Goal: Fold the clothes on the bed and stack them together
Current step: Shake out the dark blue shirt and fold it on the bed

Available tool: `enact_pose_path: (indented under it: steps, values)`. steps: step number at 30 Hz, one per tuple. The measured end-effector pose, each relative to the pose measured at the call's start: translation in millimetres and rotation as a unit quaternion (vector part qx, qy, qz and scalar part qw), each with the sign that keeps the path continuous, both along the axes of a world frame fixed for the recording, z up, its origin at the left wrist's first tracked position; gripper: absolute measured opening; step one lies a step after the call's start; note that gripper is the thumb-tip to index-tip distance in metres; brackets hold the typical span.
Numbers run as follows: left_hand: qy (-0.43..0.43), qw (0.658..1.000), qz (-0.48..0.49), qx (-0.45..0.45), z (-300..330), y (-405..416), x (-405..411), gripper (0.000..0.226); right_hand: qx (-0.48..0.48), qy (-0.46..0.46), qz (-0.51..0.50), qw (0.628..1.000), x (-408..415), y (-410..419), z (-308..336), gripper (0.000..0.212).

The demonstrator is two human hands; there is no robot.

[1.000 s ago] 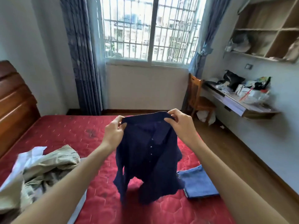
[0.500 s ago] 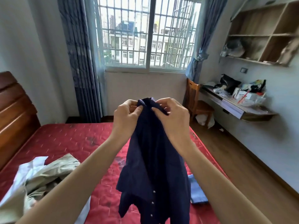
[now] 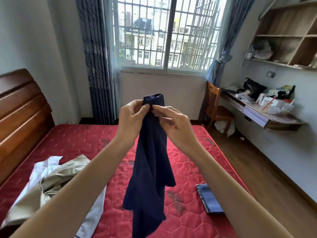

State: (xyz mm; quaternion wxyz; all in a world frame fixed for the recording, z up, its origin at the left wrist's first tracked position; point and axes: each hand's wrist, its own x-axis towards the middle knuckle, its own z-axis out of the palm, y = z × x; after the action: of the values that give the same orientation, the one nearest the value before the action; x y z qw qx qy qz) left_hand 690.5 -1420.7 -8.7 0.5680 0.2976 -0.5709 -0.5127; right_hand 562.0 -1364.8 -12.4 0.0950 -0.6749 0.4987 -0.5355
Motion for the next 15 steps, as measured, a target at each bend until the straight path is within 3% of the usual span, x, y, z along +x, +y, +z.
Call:
enact_pose_path:
  steps: [3, 6, 8, 15]
  values:
    - [-0.049, 0.998, -0.009, -0.028, -2, -1, 6, 0.018, -0.057, 0.048, -0.064, 0.995, -16, -4, 16, 0.031]
    - [-0.099, 0.993, -0.018, -0.06, -2, 1, 10, 0.019, -0.008, 0.151, -0.031, 0.988, -27, -12, 33, 0.053]
    - [-0.121, 0.989, -0.012, -0.08, -1, 3, 12, 0.018, 0.025, 0.195, 0.01, 0.98, -27, -19, 40, 0.054]
    - [-0.11, 0.99, 0.018, -0.087, 6, 5, 17, 0.013, -0.014, 0.137, 0.058, 0.989, -23, -33, 41, 0.041]
